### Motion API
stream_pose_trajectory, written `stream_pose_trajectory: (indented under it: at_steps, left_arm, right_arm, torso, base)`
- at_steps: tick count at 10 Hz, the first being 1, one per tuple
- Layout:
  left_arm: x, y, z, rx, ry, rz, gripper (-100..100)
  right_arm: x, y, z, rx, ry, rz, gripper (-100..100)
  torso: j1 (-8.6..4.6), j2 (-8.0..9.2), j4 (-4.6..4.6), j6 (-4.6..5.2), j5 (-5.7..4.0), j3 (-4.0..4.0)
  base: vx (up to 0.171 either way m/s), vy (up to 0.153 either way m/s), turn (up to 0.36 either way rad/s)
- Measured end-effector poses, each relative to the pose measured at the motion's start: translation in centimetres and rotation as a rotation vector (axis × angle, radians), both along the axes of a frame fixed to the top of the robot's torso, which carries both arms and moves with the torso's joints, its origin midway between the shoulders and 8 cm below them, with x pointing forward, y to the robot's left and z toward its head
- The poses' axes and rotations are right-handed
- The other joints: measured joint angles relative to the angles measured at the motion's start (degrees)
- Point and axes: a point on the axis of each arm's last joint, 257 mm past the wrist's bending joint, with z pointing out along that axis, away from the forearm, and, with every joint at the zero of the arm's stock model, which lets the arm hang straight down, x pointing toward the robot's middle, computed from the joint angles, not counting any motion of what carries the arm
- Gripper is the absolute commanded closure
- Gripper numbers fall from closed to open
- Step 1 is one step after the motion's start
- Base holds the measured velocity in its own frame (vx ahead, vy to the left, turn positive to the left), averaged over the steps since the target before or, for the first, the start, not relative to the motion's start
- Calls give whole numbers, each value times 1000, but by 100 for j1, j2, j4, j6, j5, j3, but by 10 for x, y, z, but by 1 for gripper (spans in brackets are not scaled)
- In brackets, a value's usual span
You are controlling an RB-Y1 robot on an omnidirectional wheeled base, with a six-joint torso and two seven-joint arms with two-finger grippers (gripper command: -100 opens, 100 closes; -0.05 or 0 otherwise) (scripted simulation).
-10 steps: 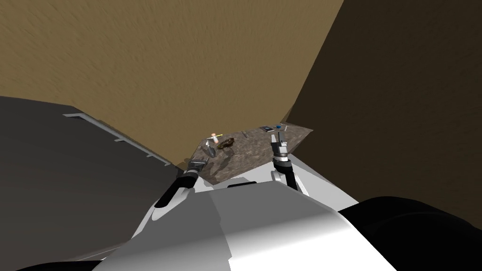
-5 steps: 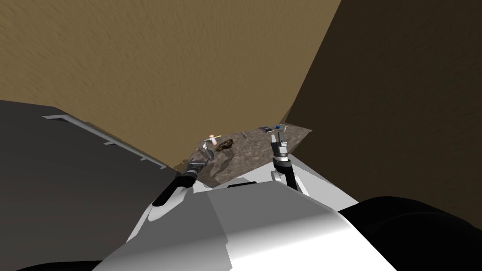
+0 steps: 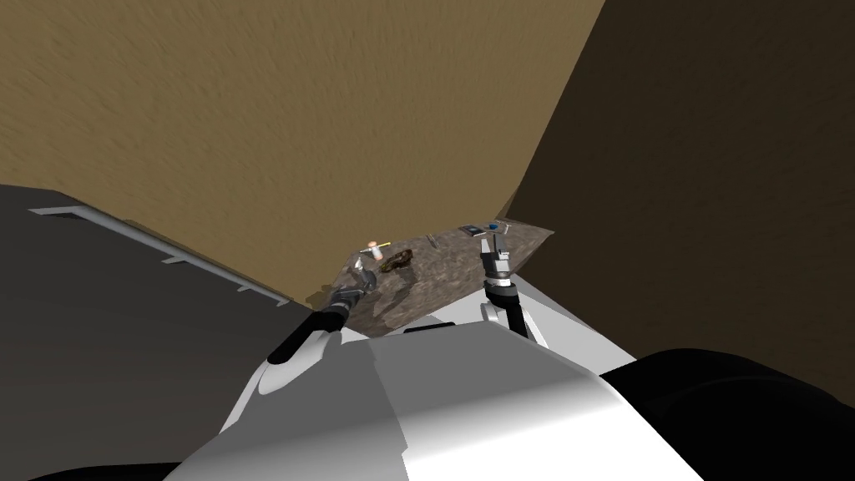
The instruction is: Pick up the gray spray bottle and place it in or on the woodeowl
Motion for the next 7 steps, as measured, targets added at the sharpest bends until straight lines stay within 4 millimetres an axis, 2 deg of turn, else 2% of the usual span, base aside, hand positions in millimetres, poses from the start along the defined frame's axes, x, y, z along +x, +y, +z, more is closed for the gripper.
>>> stream_pose_trajectory:
  at_steps: [6, 7]
  left_arm:
    - [-9, -4, -12, -199, 26, 105, -100]
    - [-9, -4, -12, -203, 27, 107, 0]
  right_arm:
    - [0, 0, 0, 0, 0, 0, 0]
    - [0, 0, 0, 0, 0, 0, 0]
  torso:
    - [-2, 4, 0, 0, 0, 2]
    - [-1, 15, 2, -1, 0, 8]
  base:
    - [70, 3, -15]
    - [6, 0, 1]
